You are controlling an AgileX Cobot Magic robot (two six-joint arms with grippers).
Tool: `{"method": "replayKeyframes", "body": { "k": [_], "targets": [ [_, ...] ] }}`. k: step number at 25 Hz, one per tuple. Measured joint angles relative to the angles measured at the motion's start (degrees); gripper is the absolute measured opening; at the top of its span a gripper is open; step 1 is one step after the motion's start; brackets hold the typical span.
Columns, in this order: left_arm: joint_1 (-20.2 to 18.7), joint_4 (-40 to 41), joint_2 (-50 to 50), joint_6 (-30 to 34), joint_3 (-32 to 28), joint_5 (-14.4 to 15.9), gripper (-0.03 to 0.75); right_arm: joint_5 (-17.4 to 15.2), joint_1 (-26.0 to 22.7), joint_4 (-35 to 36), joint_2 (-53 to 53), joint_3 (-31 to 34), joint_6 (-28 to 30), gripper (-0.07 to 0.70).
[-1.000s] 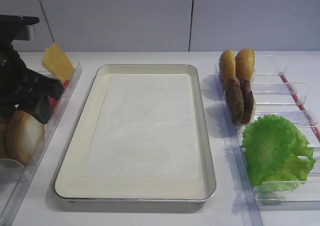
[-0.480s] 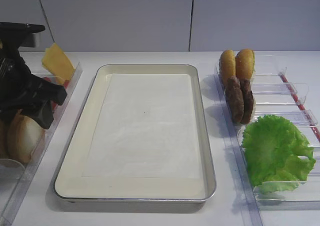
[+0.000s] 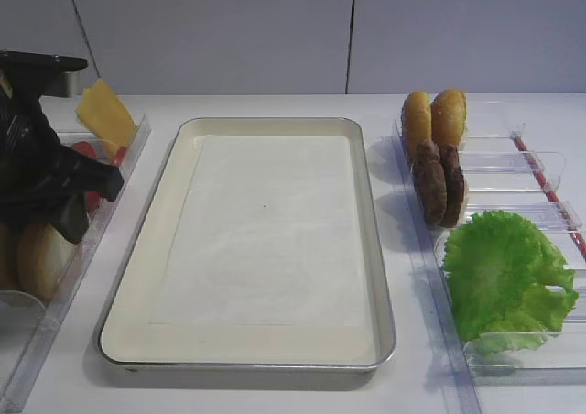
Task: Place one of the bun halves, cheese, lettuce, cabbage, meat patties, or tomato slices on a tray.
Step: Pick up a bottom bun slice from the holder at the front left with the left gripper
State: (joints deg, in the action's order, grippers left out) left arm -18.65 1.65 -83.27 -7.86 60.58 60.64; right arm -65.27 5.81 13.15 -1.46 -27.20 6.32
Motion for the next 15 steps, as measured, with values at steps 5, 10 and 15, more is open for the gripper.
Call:
{"method": "replayKeyframes", "body": {
  "k": [5,10,15],
  "targets": [
    [0.0,2.1,0.0,-2.1,0.0,0.2,0.139,0.0,0.0,0.0,0.0,0.0,0.0,0.692],
    [0.0,2.2,0.1,-3.1,0.0,0.3,0.139,0.0,0.0,0.0,0.0,0.0,0.0,0.692],
    [0.0,1.6,3.5,-3.4,1.0,2.1,0.139,0.0,0.0,0.0,0.0,0.0,0.0,0.692]
  ]
}}
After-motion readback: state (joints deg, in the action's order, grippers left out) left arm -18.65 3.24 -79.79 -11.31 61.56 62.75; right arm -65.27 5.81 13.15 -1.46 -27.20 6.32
